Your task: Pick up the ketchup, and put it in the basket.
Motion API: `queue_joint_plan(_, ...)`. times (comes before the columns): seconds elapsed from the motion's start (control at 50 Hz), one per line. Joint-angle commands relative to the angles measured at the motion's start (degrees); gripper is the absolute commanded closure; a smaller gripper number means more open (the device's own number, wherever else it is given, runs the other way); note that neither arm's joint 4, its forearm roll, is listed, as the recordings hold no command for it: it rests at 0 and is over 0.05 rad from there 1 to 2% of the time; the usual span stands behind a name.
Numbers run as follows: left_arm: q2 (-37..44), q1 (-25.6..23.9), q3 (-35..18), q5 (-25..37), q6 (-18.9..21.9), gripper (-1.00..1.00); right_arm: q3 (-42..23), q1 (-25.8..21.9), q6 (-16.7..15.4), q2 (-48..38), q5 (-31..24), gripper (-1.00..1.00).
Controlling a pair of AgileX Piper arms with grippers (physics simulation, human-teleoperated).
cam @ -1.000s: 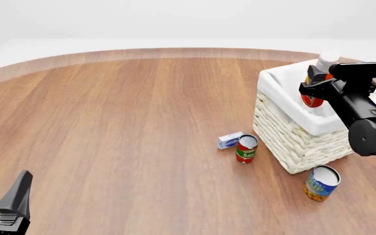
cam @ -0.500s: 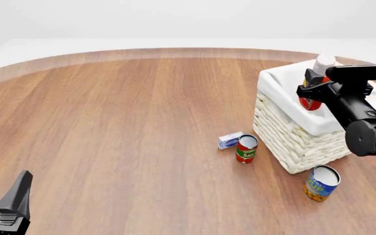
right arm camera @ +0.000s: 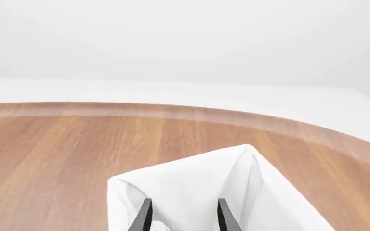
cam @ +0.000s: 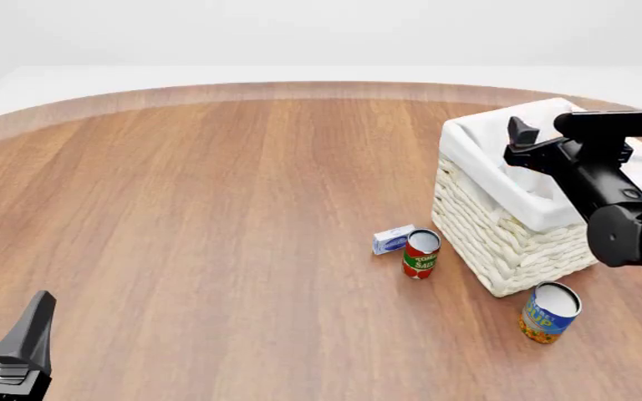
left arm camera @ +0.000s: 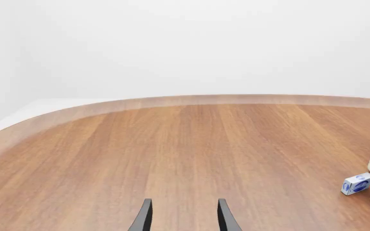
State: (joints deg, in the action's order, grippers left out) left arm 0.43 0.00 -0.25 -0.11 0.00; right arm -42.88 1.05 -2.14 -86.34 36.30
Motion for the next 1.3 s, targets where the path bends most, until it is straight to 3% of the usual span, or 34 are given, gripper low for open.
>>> queue_joint_plan(0.02,0.0,0.0,0.0,0.0,0.0,-1.0,0.2,-0.1,0.22,-0.01,0.19,-1.0)
queue_joint_plan(1.3,0.0,0.0,0.0,0.0,0.0,-1.0,0.76,-2.24,3.53,5.18,-0.87,-1.0)
